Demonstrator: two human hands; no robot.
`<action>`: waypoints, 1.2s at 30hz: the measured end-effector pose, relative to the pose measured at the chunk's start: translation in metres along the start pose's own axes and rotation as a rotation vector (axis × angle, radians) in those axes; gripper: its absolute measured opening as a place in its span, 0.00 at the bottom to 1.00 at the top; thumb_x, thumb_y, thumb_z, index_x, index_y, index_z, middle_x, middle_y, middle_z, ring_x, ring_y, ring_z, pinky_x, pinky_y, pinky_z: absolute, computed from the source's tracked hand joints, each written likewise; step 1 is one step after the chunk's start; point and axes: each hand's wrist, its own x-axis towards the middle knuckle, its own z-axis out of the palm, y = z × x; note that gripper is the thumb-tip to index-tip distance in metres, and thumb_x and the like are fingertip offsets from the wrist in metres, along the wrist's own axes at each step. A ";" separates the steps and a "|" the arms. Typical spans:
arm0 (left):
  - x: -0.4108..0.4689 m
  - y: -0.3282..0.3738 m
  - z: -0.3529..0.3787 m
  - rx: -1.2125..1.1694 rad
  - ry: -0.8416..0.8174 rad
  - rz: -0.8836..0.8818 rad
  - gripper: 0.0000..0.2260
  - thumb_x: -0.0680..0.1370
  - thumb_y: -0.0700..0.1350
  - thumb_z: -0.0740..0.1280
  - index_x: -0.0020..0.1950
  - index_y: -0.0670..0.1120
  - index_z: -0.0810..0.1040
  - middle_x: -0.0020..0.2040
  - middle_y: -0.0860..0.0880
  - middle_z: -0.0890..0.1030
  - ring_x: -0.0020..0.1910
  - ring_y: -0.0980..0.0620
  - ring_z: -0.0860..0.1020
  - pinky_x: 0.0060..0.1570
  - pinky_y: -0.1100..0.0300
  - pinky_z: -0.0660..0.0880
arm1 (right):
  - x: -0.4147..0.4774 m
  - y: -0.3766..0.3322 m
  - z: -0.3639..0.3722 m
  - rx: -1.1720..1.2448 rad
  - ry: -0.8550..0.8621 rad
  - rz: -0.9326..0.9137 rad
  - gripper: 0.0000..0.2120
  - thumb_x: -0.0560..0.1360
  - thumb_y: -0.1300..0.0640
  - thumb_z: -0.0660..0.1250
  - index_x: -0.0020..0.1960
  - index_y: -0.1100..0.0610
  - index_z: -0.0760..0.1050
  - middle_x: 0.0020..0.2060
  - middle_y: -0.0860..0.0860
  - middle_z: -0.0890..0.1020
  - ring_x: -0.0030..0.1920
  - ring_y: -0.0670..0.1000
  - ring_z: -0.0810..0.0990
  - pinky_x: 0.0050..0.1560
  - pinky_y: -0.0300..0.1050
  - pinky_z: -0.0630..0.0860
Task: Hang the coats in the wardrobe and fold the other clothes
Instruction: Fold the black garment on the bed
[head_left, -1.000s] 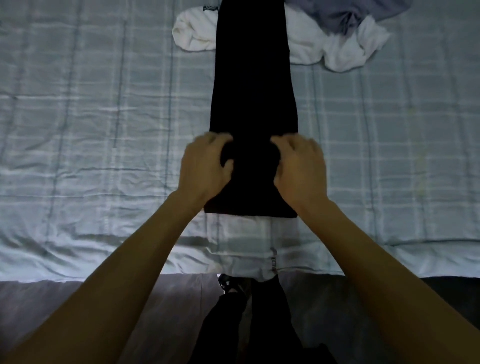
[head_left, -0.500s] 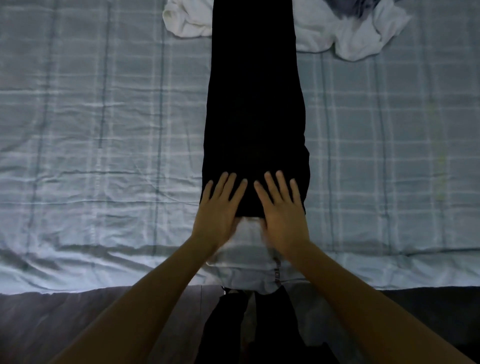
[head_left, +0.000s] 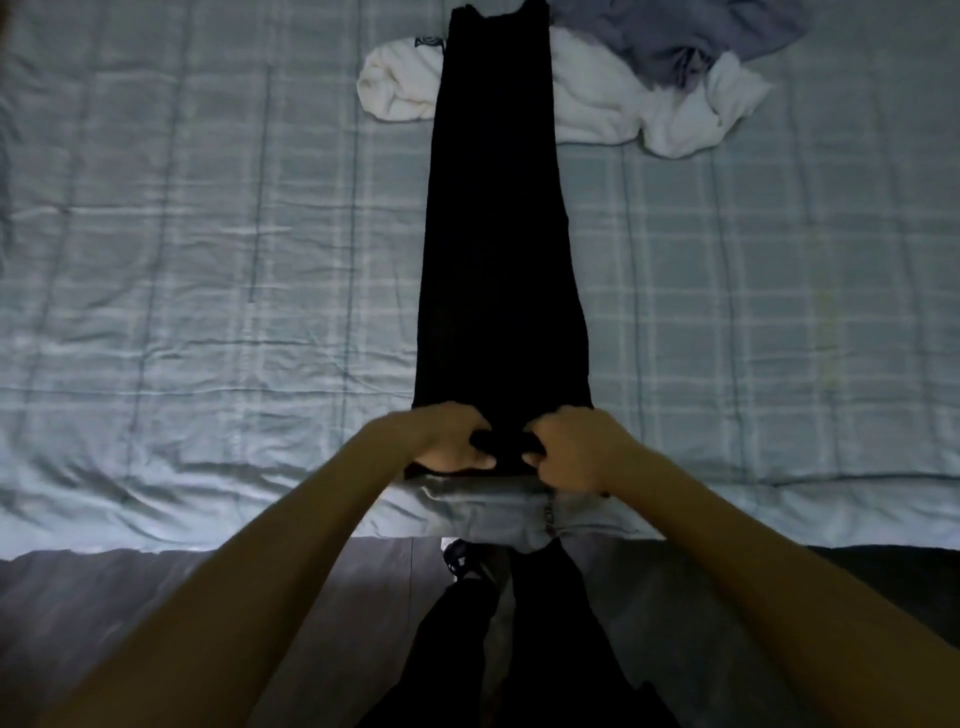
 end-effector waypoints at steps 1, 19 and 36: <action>-0.002 0.000 -0.012 -0.006 0.036 0.002 0.11 0.77 0.52 0.66 0.55 0.47 0.77 0.50 0.48 0.79 0.50 0.48 0.77 0.49 0.56 0.72 | 0.001 0.001 -0.014 -0.020 0.028 0.020 0.14 0.76 0.48 0.61 0.57 0.55 0.74 0.47 0.55 0.80 0.47 0.56 0.78 0.43 0.45 0.71; 0.086 -0.044 0.017 0.355 0.886 -0.035 0.37 0.74 0.49 0.69 0.77 0.47 0.53 0.77 0.39 0.53 0.76 0.40 0.50 0.72 0.41 0.52 | 0.094 0.026 0.024 -0.180 0.538 0.134 0.41 0.72 0.56 0.69 0.77 0.55 0.49 0.77 0.60 0.49 0.76 0.60 0.42 0.74 0.61 0.41; 0.022 -0.005 -0.038 0.156 0.115 -0.034 0.15 0.80 0.46 0.61 0.67 0.51 0.72 0.58 0.46 0.78 0.53 0.47 0.77 0.53 0.55 0.74 | 0.054 0.000 -0.059 -0.105 -0.115 -0.001 0.08 0.76 0.61 0.61 0.53 0.58 0.76 0.40 0.52 0.77 0.41 0.52 0.77 0.41 0.45 0.73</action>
